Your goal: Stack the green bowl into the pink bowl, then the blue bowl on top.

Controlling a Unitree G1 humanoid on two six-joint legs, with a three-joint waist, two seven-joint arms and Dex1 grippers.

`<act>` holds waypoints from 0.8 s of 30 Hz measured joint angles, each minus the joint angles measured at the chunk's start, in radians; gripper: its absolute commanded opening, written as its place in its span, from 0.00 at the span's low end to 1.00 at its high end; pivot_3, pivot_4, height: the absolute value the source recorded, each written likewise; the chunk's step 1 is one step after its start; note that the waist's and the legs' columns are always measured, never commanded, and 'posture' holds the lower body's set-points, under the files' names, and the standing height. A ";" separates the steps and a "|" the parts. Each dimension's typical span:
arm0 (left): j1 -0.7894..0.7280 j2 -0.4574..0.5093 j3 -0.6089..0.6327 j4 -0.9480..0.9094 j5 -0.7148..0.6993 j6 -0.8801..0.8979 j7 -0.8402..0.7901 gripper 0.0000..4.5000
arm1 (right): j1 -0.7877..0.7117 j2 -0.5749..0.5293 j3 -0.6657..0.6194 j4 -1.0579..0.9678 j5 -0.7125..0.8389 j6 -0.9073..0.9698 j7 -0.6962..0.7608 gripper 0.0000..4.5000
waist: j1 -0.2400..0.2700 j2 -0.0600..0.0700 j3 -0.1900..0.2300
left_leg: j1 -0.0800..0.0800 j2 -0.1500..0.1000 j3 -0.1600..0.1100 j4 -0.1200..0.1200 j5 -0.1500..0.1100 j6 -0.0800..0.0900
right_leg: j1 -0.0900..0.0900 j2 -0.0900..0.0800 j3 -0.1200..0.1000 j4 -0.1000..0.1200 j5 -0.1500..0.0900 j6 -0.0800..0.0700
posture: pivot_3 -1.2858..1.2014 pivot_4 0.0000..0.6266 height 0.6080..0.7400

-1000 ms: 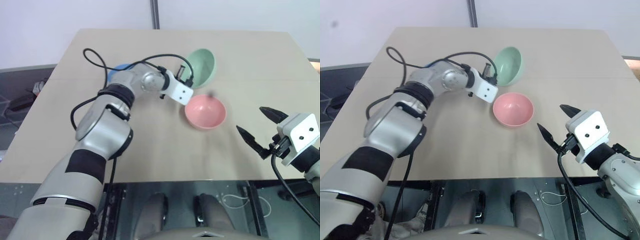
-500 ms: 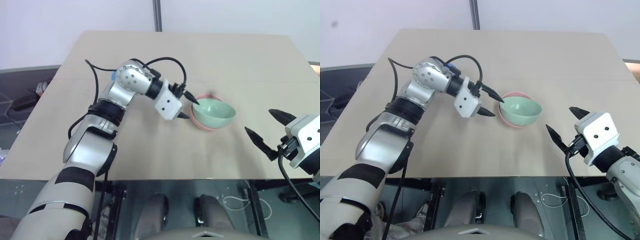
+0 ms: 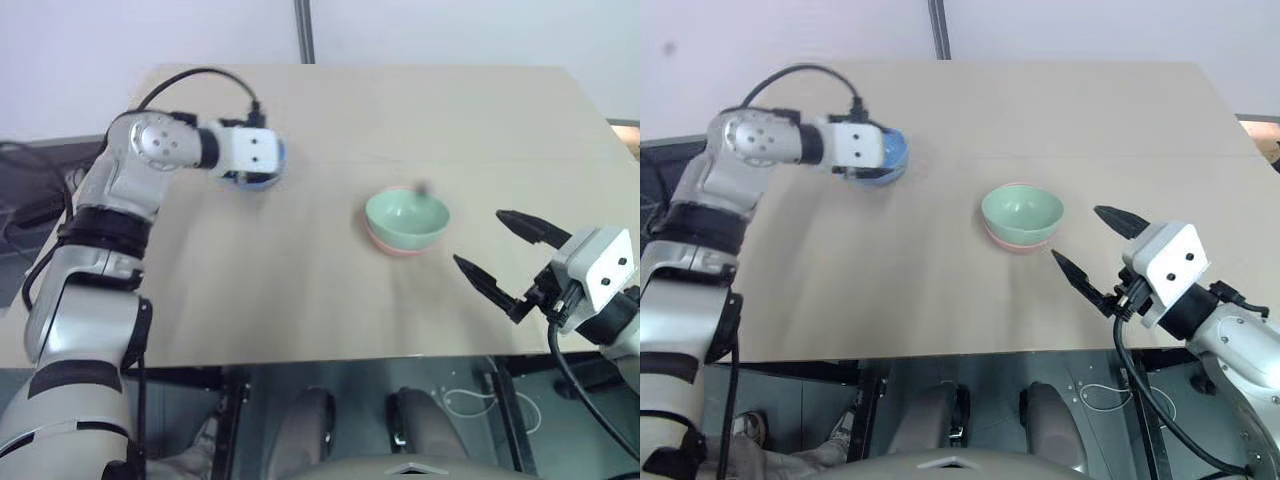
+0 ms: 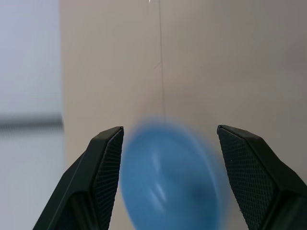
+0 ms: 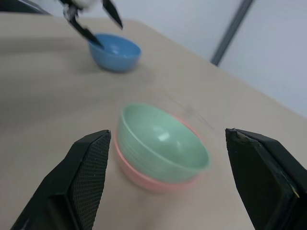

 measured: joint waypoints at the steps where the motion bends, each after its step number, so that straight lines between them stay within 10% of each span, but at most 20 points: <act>1: 0.006 -0.001 0.000 0.008 0.012 0.020 0.018 0.73 | -0.008 -0.001 0.001 0.011 0.010 -0.001 0.007 0.93 | 0.006 0.000 0.000 | -0.001 0.000 -0.001 0.000 0.000 0.000 | 0.000 0.000 -0.001 0.000 0.000 0.000 | 0.52 0.24 1.00; 20: -0.047 -0.117 -0.058 0.192 0.122 0.029 0.166 0.73 | -0.036 0.002 -0.016 0.044 0.219 -0.006 -0.012 0.93 | 0.025 -0.001 0.000 | -0.001 -0.001 -0.002 0.000 0.000 0.000 | 0.001 -0.002 -0.004 -0.002 0.000 0.000 | 0.52 0.24 1.00; 24: -0.047 -0.118 -0.063 0.205 0.128 -0.003 0.159 0.36 | -0.039 0.002 0.010 0.044 0.214 -0.014 -0.021 0.93 | 0.025 -0.001 0.000 | -0.001 -0.001 -0.002 0.000 0.000 0.000 | 0.001 -0.002 -0.004 -0.002 0.000 0.000 | 0.52 0.24 1.00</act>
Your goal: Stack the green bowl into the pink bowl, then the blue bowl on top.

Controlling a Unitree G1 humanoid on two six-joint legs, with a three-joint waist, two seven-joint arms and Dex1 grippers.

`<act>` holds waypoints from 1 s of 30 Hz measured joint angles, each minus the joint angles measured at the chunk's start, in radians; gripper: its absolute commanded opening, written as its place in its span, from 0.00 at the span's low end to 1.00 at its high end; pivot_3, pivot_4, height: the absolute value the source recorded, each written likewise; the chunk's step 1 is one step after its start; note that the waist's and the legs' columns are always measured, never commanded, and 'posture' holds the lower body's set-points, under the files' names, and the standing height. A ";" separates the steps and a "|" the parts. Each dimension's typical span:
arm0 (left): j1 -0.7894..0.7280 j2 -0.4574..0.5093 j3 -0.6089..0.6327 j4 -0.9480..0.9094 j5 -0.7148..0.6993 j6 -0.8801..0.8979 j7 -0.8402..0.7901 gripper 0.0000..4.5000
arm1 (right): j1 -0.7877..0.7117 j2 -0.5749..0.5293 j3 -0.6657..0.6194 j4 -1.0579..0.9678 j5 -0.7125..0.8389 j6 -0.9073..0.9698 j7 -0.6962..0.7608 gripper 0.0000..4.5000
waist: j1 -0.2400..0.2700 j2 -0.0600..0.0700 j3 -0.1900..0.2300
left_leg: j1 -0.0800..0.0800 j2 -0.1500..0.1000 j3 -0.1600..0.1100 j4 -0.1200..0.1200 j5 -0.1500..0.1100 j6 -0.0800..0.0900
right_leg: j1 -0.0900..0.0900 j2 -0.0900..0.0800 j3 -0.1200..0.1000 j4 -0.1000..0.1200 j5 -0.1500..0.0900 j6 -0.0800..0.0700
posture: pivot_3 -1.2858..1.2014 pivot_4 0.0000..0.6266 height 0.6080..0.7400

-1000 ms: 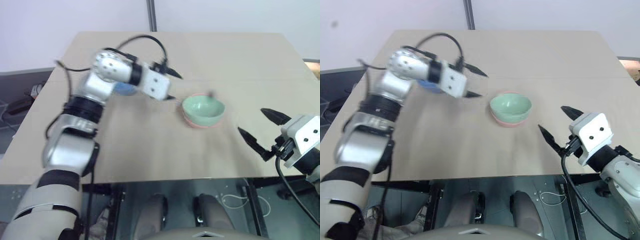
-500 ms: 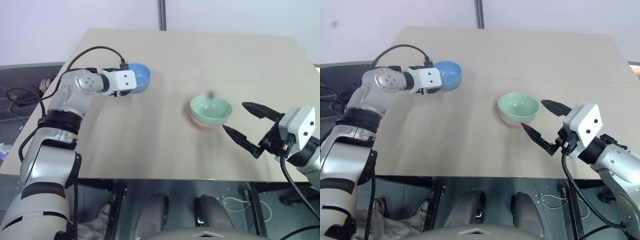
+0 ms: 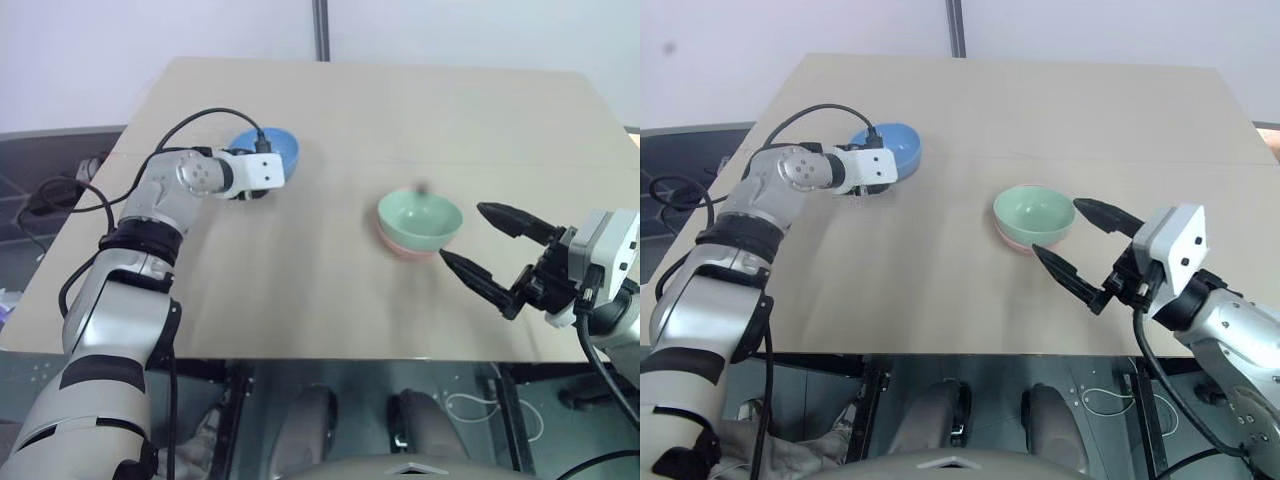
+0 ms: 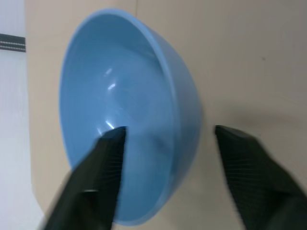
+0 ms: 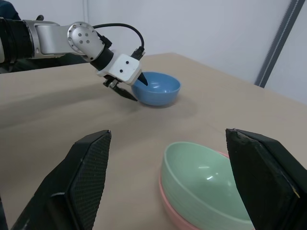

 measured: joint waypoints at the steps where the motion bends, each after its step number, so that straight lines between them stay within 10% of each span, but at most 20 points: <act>1: 0.001 0.000 0.000 -0.005 -0.003 -0.006 -0.009 0.24 | -0.001 0.000 0.000 0.000 0.000 -0.002 -0.001 0.93 | 0.000 0.000 0.000 | 0.000 0.000 0.000 0.000 0.000 0.000 | 0.000 0.000 0.000 0.000 0.000 0.000 | 0.52 0.24 1.00; 3: 0.005 0.000 0.000 -0.025 -0.009 -0.017 -0.030 0.02 | -0.004 -0.001 0.000 0.001 0.000 -0.008 -0.001 0.93 | 0.001 0.000 0.000 | 0.000 0.000 0.000 0.000 0.000 0.000 | 0.000 0.000 0.000 0.000 0.000 0.000 | 0.52 0.24 1.00; 17: 0.050 -0.171 0.044 -0.527 -0.387 0.050 -0.371 0.02 | 0.047 0.003 -0.036 -0.003 -0.021 -0.059 -0.023 0.93 | 0.004 0.000 0.000 | -0.002 -0.001 -0.002 0.001 0.000 0.000 | 0.001 -0.002 -0.002 -0.002 0.000 0.000 | 0.52 0.24 1.00; 28: 0.009 -0.256 -0.034 -0.428 -0.414 -0.091 -0.526 0.02 | 0.176 0.011 -0.089 -0.084 -0.026 -0.065 -0.085 0.93 | -0.025 0.002 -0.001 | 0.001 0.000 0.000 0.000 0.000 0.000 | 0.001 0.001 0.001 0.001 0.000 0.000 | 0.52 0.24 1.00; 30: 0.007 -0.258 -0.034 -0.414 -0.427 -0.103 -0.556 0.15 | 0.198 0.011 -0.091 -0.086 -0.025 -0.082 -0.097 0.93 | -0.023 0.002 -0.001 | 0.001 0.000 0.000 0.000 0.000 0.000 | 0.001 0.001 0.001 0.001 0.000 0.000 | 0.52 0.24 1.00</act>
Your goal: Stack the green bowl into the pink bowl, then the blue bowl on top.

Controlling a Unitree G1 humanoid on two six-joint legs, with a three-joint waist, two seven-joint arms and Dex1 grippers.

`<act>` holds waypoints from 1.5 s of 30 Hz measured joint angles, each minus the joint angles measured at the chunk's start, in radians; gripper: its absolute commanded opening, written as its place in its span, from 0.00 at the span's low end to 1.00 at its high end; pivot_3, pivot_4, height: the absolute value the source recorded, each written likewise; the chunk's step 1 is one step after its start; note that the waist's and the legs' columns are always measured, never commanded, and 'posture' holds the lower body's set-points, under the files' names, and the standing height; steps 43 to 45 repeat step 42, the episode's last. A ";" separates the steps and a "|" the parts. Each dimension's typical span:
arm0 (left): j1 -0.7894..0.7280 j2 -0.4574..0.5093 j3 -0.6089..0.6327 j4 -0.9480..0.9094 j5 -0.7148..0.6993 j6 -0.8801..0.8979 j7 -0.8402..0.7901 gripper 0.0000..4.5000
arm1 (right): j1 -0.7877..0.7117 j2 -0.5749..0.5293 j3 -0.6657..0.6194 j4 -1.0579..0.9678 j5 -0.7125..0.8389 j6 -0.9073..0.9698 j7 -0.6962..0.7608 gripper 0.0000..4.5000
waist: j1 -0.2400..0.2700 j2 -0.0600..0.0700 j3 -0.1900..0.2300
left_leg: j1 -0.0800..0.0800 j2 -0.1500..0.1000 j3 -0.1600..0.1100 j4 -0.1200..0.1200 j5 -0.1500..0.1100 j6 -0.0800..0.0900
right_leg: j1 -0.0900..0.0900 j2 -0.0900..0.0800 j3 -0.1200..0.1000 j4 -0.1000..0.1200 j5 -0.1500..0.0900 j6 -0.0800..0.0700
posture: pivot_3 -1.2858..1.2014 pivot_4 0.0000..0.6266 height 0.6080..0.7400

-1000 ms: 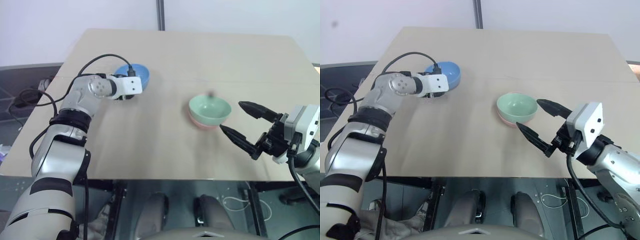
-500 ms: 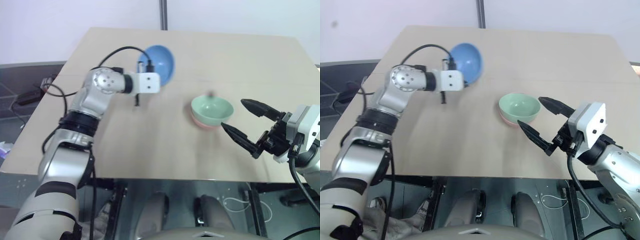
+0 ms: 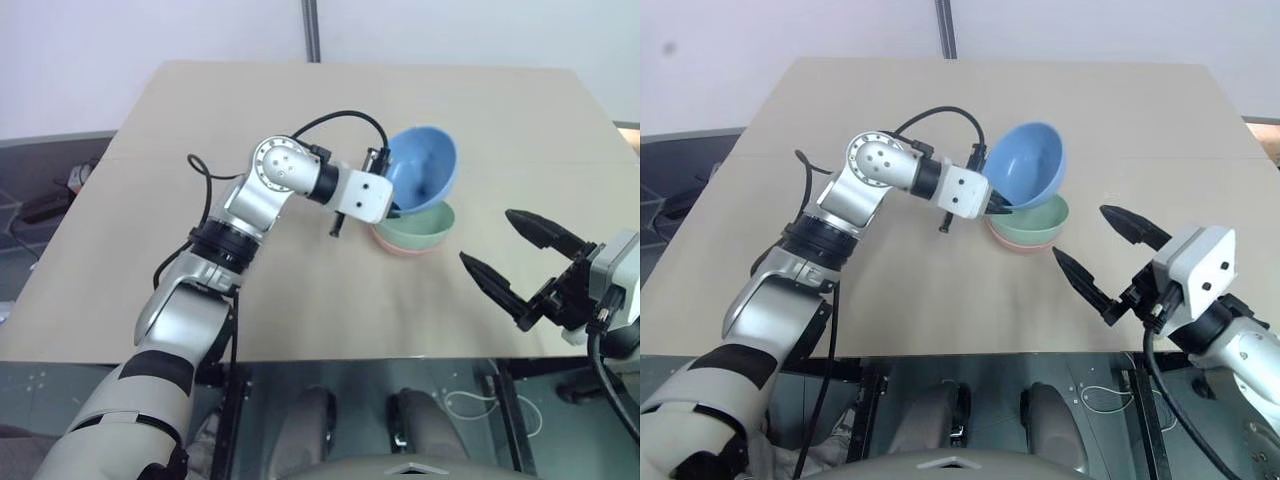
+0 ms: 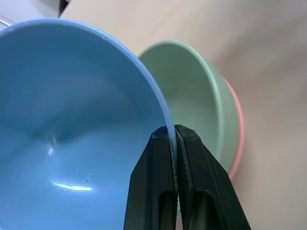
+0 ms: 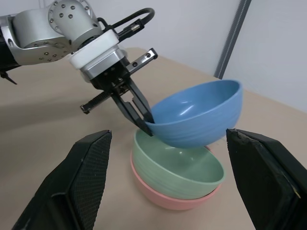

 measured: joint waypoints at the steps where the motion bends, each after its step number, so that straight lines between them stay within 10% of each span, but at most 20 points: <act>1: 0.000 0.001 0.000 0.001 -0.006 -0.005 -0.012 0.19 | 0.005 -0.003 0.000 0.000 0.001 -0.005 -0.003 0.93 | 0.000 0.000 0.000 | 0.000 0.000 0.000 0.000 0.000 0.000 | 0.000 0.000 0.000 0.000 0.000 0.000 | 0.52 0.24 1.00; 5: 0.000 0.001 0.001 -0.001 -0.016 -0.023 -0.039 0.58 | 0.022 -0.019 -0.003 -0.001 0.005 -0.026 -0.019 0.93 | 0.001 0.000 0.000 | 0.000 0.000 0.000 0.000 0.000 0.000 | 0.000 0.000 0.000 0.000 0.000 0.000 | 0.52 0.24 1.00; 18: 0.132 0.145 0.182 -0.286 -0.177 0.309 0.023 0.60 | -0.063 -0.053 0.027 0.048 0.006 -0.007 -0.017 0.93 | -0.004 0.000 0.000 | 0.001 0.001 0.000 0.000 0.000 0.000 | 0.000 0.000 0.001 0.000 0.000 0.000 | 0.52 0.24 1.00; 23: 0.323 0.236 0.304 -0.510 -0.250 0.620 0.134 1.00 | -0.088 -0.056 0.081 0.137 -0.011 -0.002 0.032 0.93 | 0.001 0.001 0.000 | 0.001 0.001 -0.001 0.000 0.000 0.000 | 0.000 -0.001 -0.001 -0.001 0.000 0.000 | 0.52 0.24 1.00; 45: 0.905 0.279 0.680 -0.673 -0.563 0.702 0.249 1.00 | 0.224 -0.080 -0.279 0.440 -0.103 -0.176 0.452 0.93 | 0.010 0.002 -0.001 | 0.003 0.002 -0.002 -0.002 0.000 0.000 | 0.004 -0.006 -0.001 -0.002 0.000 0.000 | 0.52 0.24 1.00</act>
